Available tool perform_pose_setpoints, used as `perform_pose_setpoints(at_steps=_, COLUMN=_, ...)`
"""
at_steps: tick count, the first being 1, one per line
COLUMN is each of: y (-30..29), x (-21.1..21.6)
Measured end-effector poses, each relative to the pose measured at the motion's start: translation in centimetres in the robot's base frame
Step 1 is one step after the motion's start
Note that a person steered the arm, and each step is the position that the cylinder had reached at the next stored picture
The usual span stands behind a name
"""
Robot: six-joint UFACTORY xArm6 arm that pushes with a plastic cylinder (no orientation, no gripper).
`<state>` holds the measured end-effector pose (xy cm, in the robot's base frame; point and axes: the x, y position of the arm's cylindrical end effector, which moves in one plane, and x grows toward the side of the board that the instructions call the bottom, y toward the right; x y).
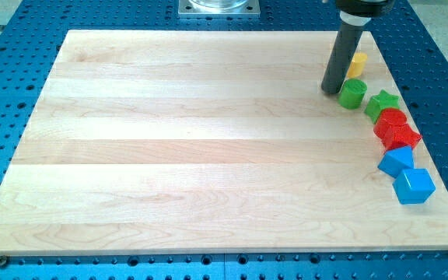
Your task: Place the green circle at the top of the green star
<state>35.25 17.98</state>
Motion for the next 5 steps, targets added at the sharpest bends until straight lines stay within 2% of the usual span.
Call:
perform_pose_setpoints(at_steps=2, y=0.1, x=3.6)
perform_pose_setpoints(at_steps=3, y=2.7, x=3.1)
perform_pose_setpoints(at_steps=5, y=1.8, x=3.1)
